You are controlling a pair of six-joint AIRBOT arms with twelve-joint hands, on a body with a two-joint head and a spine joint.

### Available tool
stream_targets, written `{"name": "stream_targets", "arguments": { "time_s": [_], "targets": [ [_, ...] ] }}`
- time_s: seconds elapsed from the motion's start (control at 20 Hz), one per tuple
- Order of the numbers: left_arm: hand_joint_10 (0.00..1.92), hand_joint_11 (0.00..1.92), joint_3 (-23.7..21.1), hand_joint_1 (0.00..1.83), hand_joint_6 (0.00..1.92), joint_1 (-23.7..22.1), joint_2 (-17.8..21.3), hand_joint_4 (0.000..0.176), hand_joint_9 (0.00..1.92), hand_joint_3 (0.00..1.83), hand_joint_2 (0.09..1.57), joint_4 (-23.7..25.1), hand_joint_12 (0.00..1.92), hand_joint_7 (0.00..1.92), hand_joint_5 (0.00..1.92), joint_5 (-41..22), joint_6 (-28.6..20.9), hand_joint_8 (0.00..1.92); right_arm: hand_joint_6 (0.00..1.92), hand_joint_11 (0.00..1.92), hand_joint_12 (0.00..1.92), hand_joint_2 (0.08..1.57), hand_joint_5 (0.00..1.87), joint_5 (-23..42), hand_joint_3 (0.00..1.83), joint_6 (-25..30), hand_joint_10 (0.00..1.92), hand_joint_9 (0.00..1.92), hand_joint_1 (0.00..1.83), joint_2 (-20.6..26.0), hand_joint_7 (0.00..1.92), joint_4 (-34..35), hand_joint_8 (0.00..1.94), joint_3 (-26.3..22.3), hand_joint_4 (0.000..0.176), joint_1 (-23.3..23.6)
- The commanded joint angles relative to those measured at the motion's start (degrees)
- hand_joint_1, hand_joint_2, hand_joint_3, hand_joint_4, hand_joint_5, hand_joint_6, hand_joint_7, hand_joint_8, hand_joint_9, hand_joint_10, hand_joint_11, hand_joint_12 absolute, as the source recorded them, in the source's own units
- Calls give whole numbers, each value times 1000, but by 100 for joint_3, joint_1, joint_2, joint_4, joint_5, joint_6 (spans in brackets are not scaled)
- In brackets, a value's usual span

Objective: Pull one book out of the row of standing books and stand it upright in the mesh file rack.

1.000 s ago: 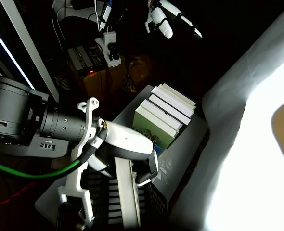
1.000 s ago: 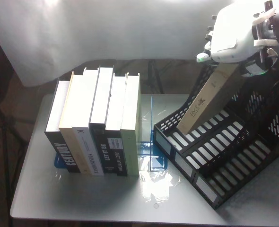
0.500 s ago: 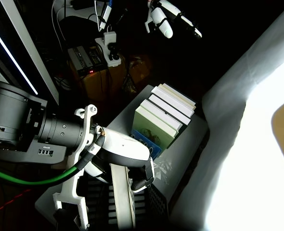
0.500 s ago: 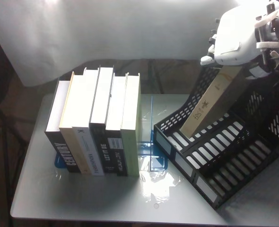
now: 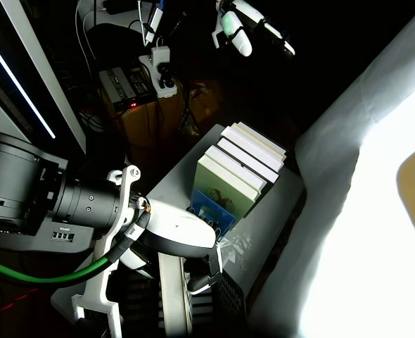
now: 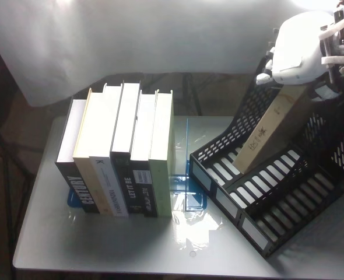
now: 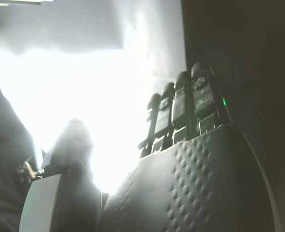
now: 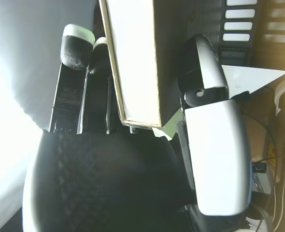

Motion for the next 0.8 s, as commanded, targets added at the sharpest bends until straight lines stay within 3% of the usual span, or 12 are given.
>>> {"name": "stream_targets", "arguments": {
  "time_s": [0.0, 0.1, 0.2, 0.75],
  "targets": [
    [0, 0, 37, 288, 0, 6, 68, 29, 0, 2, 1457, -27, 0, 0, 0, -777, -24, 0, 1921, 827, 1921, 1495, 227, -534, 1, -31, 1921, 511, 992, 84, 533, -119, 1828, 36, 0, 40],
    [0, 0, 32, 320, 0, 6, 73, 9, 0, 0, 1457, -19, 0, 0, 0, -810, -24, 0, 1921, 827, 1921, 1495, 227, -534, 1, -31, 1921, 511, 992, 69, 533, -125, 1829, 62, 0, 40],
    [0, 0, 33, 327, 0, 6, 71, 0, 0, 2, 1461, -18, 0, 0, 0, -814, -24, 0, 1921, 827, 1921, 1495, 227, -534, 1, -31, 1921, 511, 992, 26, 533, -128, 1828, 106, 0, 21],
    [0, 0, 40, 336, 0, 6, 71, 0, 0, 0, 1465, -19, 0, 0, 0, -846, -24, 0, 1921, 827, 1921, 1496, 226, -482, 1, -30, 1921, 511, 992, -250, 533, -165, 1829, 353, 0, -148]
  ]
}}
